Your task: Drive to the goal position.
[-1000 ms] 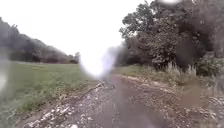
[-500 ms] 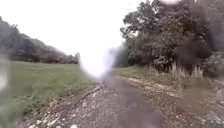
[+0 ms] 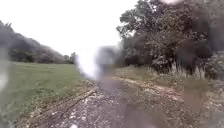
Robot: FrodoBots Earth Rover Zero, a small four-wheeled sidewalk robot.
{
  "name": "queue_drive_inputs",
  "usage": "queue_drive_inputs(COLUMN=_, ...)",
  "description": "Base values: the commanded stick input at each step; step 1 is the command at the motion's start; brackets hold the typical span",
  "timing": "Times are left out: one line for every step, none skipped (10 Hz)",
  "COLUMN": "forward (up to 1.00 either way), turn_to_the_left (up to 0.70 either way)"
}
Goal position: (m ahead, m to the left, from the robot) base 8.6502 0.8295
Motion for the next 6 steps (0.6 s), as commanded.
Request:
queue_drive_inputs(forward=0.70, turn_to_the_left=0.00)
queue_drive_inputs(forward=0.70, turn_to_the_left=0.00)
queue_drive_inputs(forward=0.70, turn_to_the_left=0.00)
queue_drive_inputs(forward=0.70, turn_to_the_left=0.00)
queue_drive_inputs(forward=0.70, turn_to_the_left=0.00)
queue_drive_inputs(forward=0.70, turn_to_the_left=0.00)
